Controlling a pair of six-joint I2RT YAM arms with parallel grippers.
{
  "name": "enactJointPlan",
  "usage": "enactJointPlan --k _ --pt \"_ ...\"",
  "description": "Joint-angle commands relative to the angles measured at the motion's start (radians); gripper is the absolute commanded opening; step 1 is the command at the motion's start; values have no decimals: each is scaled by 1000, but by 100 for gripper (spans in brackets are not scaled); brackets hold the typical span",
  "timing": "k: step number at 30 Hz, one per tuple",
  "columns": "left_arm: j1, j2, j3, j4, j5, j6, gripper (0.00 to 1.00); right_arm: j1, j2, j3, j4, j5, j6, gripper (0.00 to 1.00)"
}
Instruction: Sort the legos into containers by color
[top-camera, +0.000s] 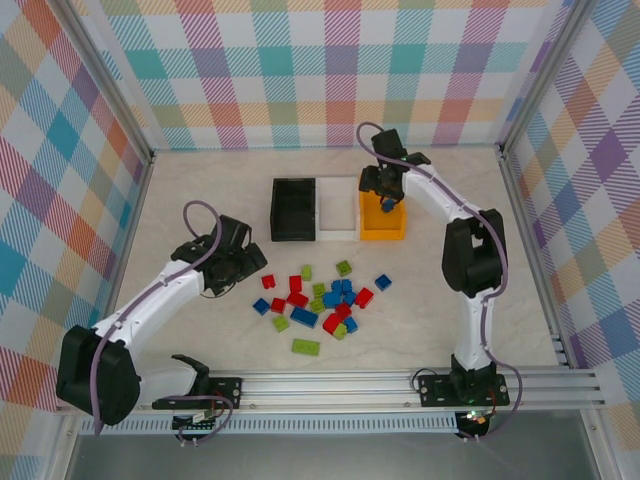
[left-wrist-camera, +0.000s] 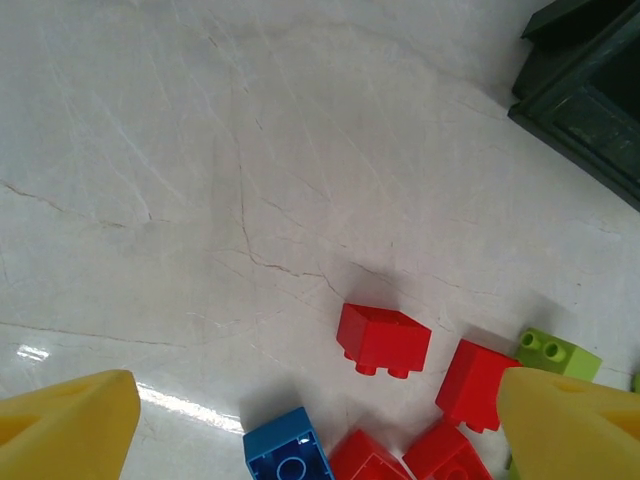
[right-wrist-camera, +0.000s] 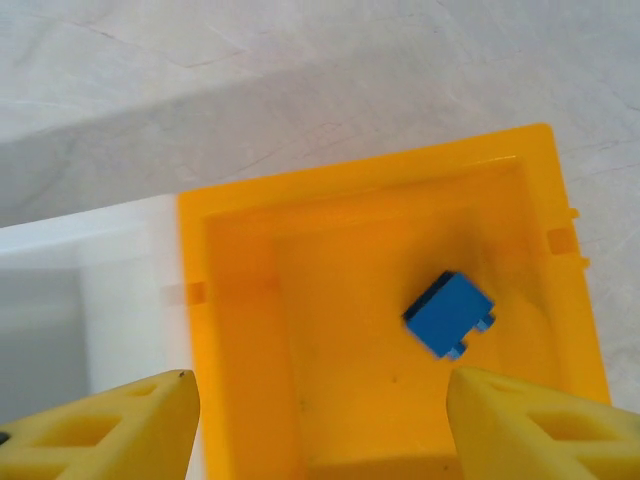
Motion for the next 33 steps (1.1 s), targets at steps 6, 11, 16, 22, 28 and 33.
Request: enactJointPlan --k 6,11,16,22,28,33 --pt "-92 241 90 43 17 45 86 20 -254 -264 116 -43 3 66" --pt "-118 338 111 54 -19 49 83 23 -326 -366 142 -40 6 65" --pt "-120 387 93 55 -43 67 71 20 -366 -422 164 -38 12 65" --pt "-120 421 58 101 -47 59 57 21 -387 -447 177 -39 20 65" --pt "-120 433 68 101 -57 60 41 21 -406 -467 174 -43 22 64" --pt "-120 406 91 73 -84 60 27 21 -437 -493 180 -39 27 64"
